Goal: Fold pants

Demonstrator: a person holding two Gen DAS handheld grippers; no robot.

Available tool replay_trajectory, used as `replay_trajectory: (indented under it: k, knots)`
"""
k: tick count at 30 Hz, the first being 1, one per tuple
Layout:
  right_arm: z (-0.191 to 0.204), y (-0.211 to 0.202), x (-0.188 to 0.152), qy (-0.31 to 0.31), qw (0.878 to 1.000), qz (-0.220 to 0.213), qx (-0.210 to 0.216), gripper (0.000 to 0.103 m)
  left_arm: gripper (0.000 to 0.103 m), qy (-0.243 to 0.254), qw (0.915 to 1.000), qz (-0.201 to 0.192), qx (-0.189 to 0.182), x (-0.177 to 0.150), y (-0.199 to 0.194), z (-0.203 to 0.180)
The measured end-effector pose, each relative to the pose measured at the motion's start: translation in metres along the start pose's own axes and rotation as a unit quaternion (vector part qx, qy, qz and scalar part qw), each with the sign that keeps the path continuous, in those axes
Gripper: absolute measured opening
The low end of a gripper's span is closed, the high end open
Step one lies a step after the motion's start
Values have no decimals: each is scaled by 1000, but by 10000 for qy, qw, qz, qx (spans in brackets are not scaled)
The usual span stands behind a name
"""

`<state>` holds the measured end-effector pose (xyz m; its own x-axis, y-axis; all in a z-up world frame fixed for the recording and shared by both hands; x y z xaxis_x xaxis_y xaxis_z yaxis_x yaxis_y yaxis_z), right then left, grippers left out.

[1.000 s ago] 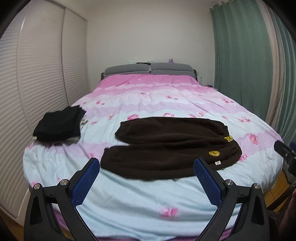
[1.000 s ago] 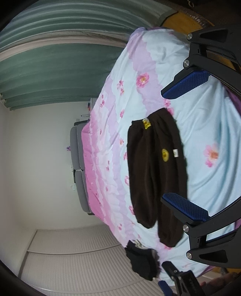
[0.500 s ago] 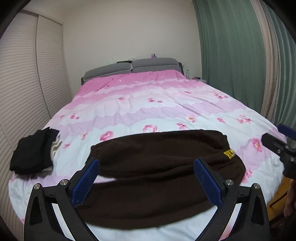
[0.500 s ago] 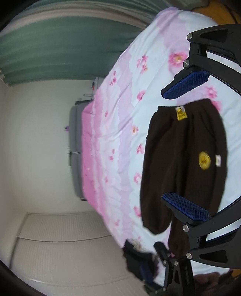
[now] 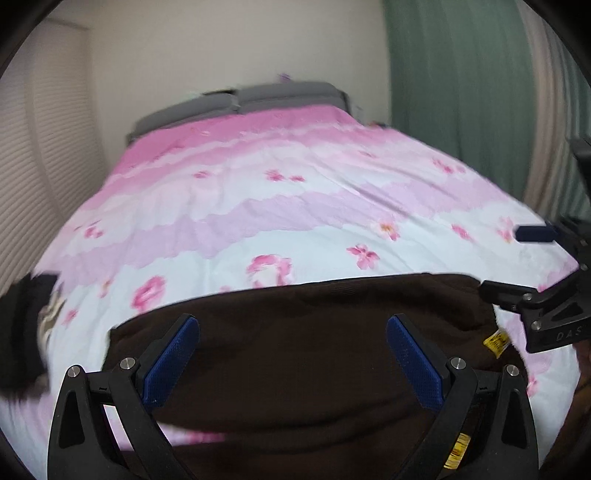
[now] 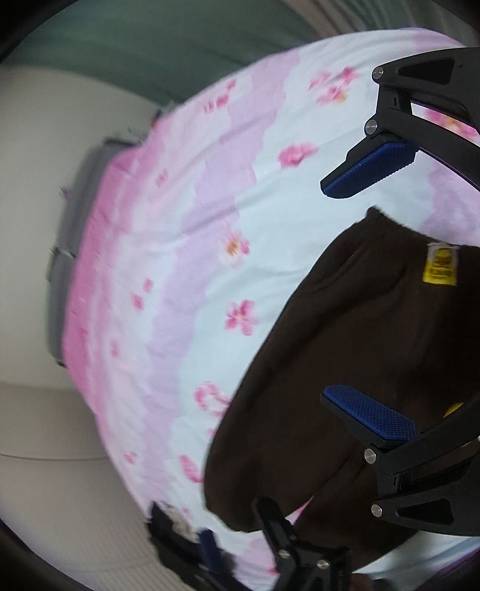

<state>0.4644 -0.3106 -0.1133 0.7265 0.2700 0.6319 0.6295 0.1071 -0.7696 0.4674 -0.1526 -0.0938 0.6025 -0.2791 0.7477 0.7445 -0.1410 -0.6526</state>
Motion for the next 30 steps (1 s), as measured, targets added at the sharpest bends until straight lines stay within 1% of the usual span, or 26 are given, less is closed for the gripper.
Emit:
replay_trajectory:
  k: [1,4,6,9,11,12,13,14,16,17,18,19,20,21,22,23,25,26,30]
  knots:
    - [1,13,1,-112,9998,140,31,102,103,149,9998,95,-93,2,12,-2]
    - [3,37,4,-442,9984,344,-2,102,93,717,9957,439,-401,6,52,-8]
    - [7,51,8,-689,9967,429,16,102,92,1034,9907,646,-606,6,72,-11]
    - [9,70,11,-945,9936,619,49,102,90,1531,9802,898,-877,5,100,-14]
    - [9,81,12,-1014,9921,734,119,102,88,1684,9752,1013,-1013,5,113,-15]
    - [9,85,12,-1032,9913,796,168,100,88,1717,9734,1066,-1082,5,119,-15]
    - [10,91,12,-1049,9904,866,256,93,87,1744,9712,1145,-1151,4,127,-15]
    - [10,97,10,-1059,9892,958,346,89,87,1758,9701,1197,-1172,3,132,-14]
    - [10,107,6,-1015,9869,1163,474,65,83,1797,9661,1388,-1232,-2,146,-12]
    - [11,110,4,-963,9860,1227,582,58,76,1789,9638,1489,-1298,-5,153,-12]
    - [12,113,3,-870,9849,1283,770,43,72,1772,9625,1547,-1355,-8,155,-12]
    - [13,113,2,-786,9843,1310,883,35,63,1754,9596,1647,-1461,-12,160,-14]
    - [12,112,1,-755,9847,1294,885,31,51,1722,9575,1698,-1573,-15,163,-15]
    - [14,108,1,-760,9850,1244,921,26,45,1701,9570,1706,-1615,-16,164,-15]
    - [15,105,1,-788,9851,1198,950,22,36,1672,9568,1711,-1654,-17,163,-14]
    - [17,100,-1,-840,9854,1140,946,21,28,1653,9568,1698,-1686,-17,160,-14]
    - [20,89,-2,-918,9866,986,916,19,20,1671,9577,1631,-1682,-17,152,-14]
    - [21,85,-2,-926,9871,936,914,18,18,1676,9582,1599,-1680,-16,149,-14]
    - [26,60,-2,-899,9898,673,876,17,16,1639,9632,1416,-1595,-14,123,-12]
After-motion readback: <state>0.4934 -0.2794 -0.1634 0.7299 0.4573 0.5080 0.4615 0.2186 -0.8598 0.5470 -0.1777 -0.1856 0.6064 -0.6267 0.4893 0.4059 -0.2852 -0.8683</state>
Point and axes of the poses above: each gripper's, at about its wrist camera, not at the fingertips, and y roughly the way its jaws point, z to its left, x to its top, the point moved 9 cm from there along y, roughly the way its jaws point, and after that the axes turned 2 degrees about y, right-handed, at the moved point
